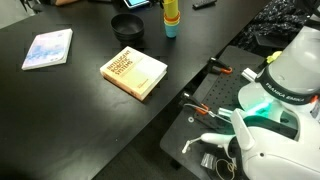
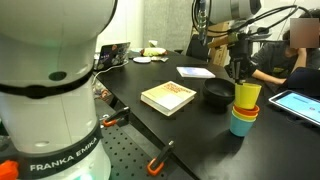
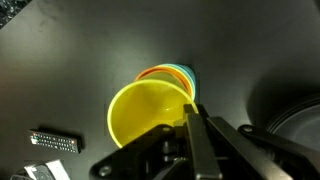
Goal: Stack the four cups together.
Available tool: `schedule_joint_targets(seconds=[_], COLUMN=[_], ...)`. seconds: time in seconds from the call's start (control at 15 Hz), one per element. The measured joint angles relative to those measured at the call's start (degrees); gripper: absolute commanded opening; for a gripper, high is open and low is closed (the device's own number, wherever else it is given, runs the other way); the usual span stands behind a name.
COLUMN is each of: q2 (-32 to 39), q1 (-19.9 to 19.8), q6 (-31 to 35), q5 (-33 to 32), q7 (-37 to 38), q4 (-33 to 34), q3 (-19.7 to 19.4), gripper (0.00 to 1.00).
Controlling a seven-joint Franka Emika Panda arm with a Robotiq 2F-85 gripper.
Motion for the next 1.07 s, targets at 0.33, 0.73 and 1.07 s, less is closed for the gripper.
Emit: schedule_joint_targets(seconds=[0.33, 0.73, 1.07], q2=[0.0, 0.0, 0.0], q1=[0.0, -0.8, -1.1], q6=[3.7, 4.9, 4.9], q5=[0.2, 0.2, 0.2], q7=[0.0, 0.0, 0.4], q4=[-0.9, -1.4, -1.4], q3=[0.2, 0.0, -0.1], gripper=[0.08, 0.55, 0.92])
